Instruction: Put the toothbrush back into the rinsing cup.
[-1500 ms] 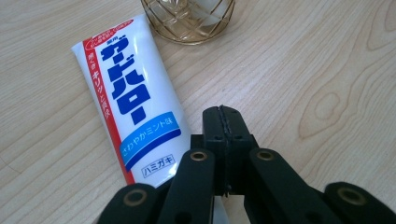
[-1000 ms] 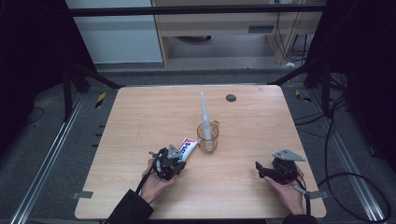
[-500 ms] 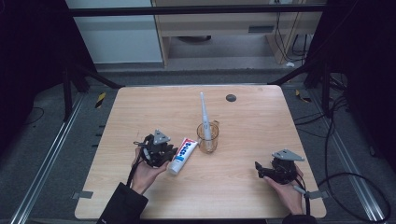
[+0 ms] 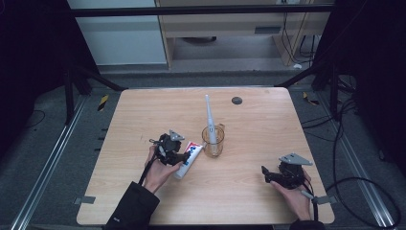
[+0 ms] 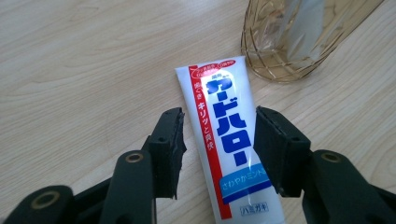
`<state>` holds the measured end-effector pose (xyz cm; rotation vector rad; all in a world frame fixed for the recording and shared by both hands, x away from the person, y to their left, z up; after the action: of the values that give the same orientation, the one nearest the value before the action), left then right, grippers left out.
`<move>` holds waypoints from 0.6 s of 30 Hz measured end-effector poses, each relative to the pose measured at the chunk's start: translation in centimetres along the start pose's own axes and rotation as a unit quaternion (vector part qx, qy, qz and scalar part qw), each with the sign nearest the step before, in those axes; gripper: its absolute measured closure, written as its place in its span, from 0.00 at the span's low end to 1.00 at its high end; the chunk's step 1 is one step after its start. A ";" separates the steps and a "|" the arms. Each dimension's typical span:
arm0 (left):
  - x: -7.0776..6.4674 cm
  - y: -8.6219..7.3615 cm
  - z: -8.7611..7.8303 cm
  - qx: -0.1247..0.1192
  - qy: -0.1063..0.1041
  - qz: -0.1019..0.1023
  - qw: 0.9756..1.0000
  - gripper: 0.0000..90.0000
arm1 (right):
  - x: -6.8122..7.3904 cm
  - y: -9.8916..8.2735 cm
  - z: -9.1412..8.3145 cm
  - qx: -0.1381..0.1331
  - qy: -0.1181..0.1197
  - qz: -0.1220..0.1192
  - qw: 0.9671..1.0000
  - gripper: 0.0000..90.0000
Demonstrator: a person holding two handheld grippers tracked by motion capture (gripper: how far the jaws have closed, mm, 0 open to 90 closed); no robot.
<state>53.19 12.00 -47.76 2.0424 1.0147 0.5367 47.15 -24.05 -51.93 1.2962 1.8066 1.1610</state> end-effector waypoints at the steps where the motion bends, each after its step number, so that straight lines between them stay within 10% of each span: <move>1: -0.1 -0.1 0.4 0.008 0.000 0.003 1.000 0.56 | 0.0 0.0 0.0 0.000 0.001 0.001 1.000 0.19; 18: -0.6 -0.9 3.4 0.045 -0.009 0.001 0.999 0.45 | 0.0 0.0 0.0 0.003 0.001 -0.001 1.000 0.18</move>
<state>54.61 10.27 -50.55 2.1242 1.0431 0.4805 47.17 -24.08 -51.98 1.2972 1.8132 1.1566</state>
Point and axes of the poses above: each handheld gripper's, and its own axes: z roughly forward along the jaws, y roughly out of its top, x roughly to its left, the point moved 4 cm from there along z, roughly forward along the jaws, and after that the axes turned 13 degrees about -x, right-handed, at the moved point
